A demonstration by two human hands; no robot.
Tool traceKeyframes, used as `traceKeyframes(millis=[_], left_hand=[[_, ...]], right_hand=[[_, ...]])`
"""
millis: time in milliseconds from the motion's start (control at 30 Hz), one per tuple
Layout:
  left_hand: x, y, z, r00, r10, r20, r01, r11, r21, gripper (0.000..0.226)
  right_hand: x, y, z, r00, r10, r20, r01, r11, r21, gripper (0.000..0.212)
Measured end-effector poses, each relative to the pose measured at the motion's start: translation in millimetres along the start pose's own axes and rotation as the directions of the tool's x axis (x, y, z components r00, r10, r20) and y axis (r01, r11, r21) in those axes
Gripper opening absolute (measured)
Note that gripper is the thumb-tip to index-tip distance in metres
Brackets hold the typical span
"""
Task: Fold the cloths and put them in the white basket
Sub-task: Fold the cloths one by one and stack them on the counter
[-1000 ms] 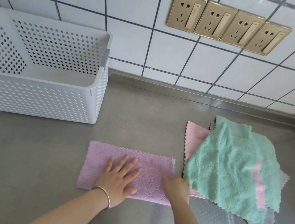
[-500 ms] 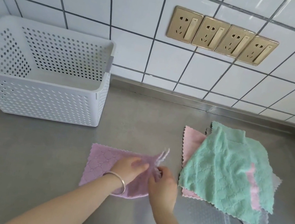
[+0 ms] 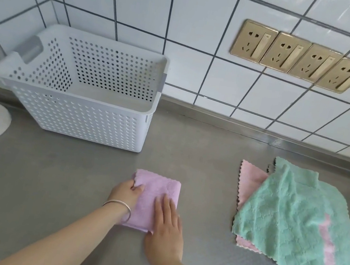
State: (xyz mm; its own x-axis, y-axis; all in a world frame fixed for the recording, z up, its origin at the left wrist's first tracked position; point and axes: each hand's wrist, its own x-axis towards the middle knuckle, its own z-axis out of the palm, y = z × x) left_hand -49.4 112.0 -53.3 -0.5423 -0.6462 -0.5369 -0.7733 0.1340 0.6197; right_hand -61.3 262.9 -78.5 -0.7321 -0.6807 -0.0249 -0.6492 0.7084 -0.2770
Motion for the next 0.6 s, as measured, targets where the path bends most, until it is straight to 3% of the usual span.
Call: traceKeyframes(millis=[133,300,433,600], left_hand=[[2,-16,2,0.998,-0.025,-0.049,0.024,1.0,-0.012,0.019],[6,-23,7,0.992,0.011,-0.125,-0.018,0.998,-0.058,0.013],[11,-23,10,0.989,0.016,-0.147,-0.027,0.997,-0.073,0.024],[3,-32,12,0.94,0.059,-0.335,0.016,0.976,0.218,0.043]], right_hand=[[-1,1,13,0.999,-0.01,0.054,0.013,0.999,-0.047,0.08],[2,3,15,0.995,0.025,0.096,-0.018,0.997,-0.076,0.074],[1,9,20,0.995,0.019,0.094,-0.007,0.992,-0.128,0.076],[-3,12,15,0.991,0.043,0.127,-0.029,0.994,-0.106,0.077]])
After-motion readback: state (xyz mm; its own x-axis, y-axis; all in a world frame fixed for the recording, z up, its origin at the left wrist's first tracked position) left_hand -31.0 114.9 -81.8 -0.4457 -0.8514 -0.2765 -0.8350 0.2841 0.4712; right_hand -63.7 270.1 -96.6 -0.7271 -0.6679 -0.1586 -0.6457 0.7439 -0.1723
